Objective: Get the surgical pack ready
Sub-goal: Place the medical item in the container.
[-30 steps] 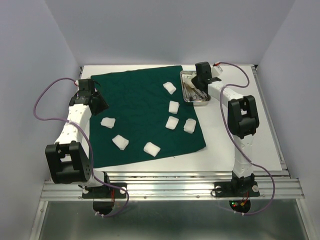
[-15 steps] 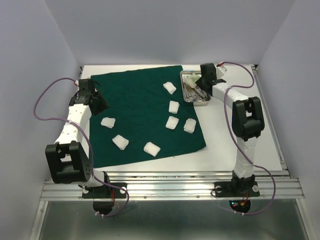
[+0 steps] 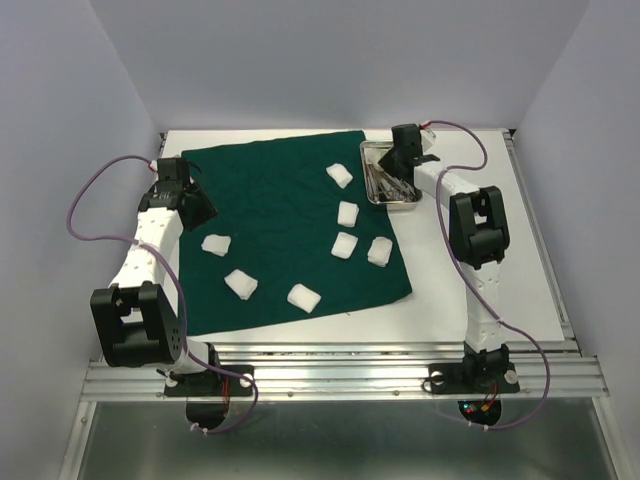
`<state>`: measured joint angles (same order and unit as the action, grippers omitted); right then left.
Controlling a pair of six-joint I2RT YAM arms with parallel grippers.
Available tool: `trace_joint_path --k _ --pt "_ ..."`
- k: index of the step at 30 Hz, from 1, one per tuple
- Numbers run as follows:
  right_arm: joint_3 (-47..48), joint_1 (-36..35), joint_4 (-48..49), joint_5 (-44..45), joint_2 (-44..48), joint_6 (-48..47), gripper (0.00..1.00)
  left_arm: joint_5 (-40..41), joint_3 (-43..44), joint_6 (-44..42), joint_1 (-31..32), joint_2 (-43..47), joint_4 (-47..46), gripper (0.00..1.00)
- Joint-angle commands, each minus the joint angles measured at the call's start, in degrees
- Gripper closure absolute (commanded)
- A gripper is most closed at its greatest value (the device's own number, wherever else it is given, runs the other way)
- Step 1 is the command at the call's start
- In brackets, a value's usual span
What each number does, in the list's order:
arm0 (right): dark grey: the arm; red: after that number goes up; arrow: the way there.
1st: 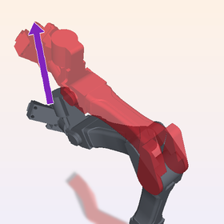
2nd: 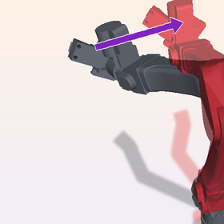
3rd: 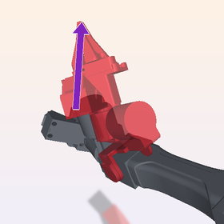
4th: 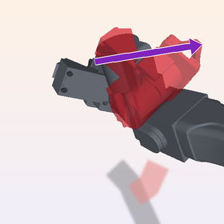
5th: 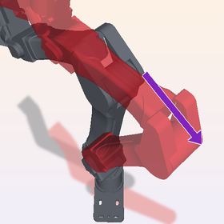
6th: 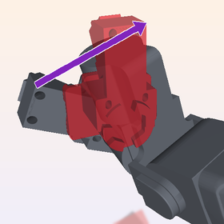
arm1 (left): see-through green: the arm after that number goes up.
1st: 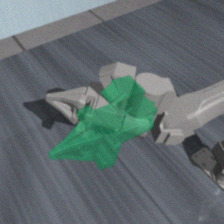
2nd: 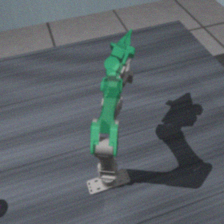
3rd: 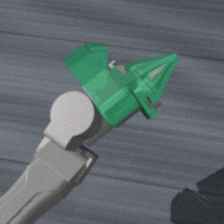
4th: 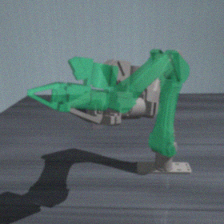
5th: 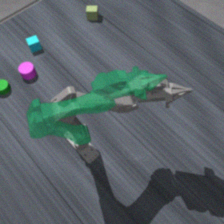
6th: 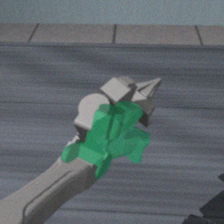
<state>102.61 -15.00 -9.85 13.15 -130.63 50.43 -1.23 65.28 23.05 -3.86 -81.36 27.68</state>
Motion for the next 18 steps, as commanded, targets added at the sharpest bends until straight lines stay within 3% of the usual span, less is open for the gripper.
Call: trace_joint_path --k 1,6,18 --pt "6.63 0.15 3.26 -1.37 -2.17 -1.83 0.99 0.62 1.7 0.15 0.25 0.07 -0.44 0.58" --pt "11.03 0.15 2.64 -2.34 -3.41 -1.92 0.99 0.62 1.44 0.07 0.25 0.06 -0.35 0.58" --pt "4.44 1.38 3.87 1.35 1.52 -4.12 0.99 0.53 1.61 -0.28 0.17 0.24 -0.7 0.58"
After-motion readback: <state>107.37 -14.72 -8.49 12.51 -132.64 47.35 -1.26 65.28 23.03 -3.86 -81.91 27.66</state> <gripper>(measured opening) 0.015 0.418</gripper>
